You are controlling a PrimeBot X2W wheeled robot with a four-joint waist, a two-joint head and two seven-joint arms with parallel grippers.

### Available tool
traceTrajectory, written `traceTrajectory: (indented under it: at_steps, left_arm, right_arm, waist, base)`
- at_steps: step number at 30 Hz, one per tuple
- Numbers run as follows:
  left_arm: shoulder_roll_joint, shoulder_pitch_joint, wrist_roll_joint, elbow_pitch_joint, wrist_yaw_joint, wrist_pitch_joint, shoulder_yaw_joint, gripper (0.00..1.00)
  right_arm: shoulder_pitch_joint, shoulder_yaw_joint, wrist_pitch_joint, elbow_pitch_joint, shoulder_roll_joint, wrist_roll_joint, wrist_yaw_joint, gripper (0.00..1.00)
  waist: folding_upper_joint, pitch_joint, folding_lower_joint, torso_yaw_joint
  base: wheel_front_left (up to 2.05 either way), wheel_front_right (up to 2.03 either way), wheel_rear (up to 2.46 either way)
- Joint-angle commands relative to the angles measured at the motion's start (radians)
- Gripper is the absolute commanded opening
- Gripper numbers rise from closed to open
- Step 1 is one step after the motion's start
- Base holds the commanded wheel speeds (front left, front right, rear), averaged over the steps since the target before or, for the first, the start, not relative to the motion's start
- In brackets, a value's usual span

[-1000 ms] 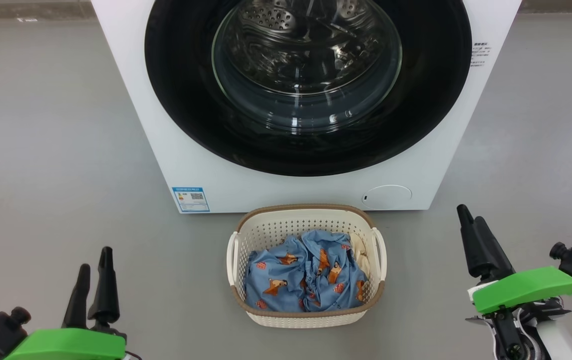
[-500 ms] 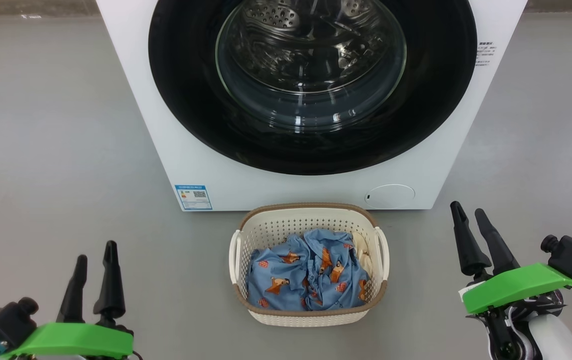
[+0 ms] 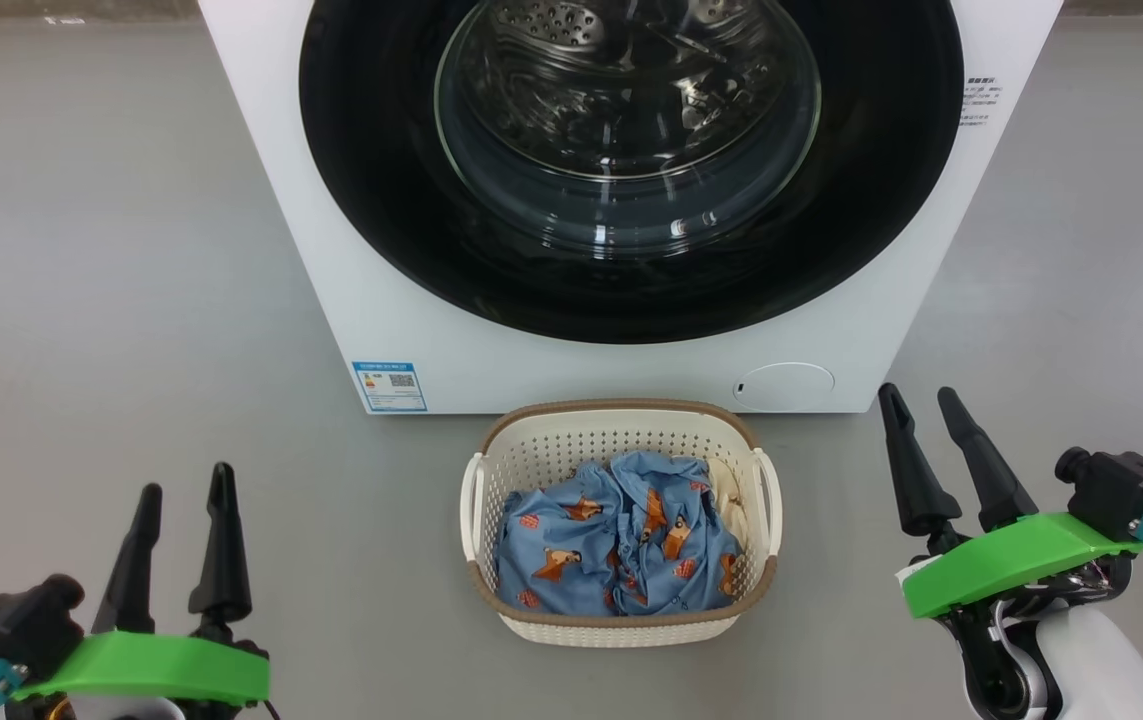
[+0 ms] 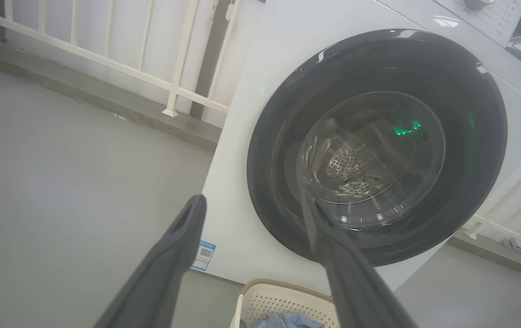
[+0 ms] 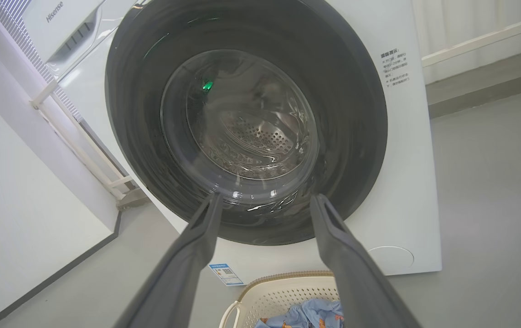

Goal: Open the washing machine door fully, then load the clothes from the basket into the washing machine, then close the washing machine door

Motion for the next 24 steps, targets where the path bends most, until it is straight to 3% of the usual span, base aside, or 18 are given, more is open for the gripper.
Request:
traceTrajectory:
  at_steps: [1,24]
  left_arm:
    - [0.025,-0.055,0.032,-0.019,-0.006,-0.015,0.021,1.00]
    - [0.049,-0.080,0.248,-0.026,-0.007,-0.080,-0.003,1.00]
  right_arm:
    - [-0.045,0.026,-0.016,-0.024,-0.015,-0.029,0.004,1.00]
    - [-0.081,0.074,-0.081,-0.015,-0.045,-0.262,0.005,1.00]
  waist:
    - [0.0000,0.002,0.0000,0.001]
    - [0.0000,0.003,-0.0001,-0.002]
  base:
    - [0.00,0.00,0.00]
    - [0.00,0.00,0.00]
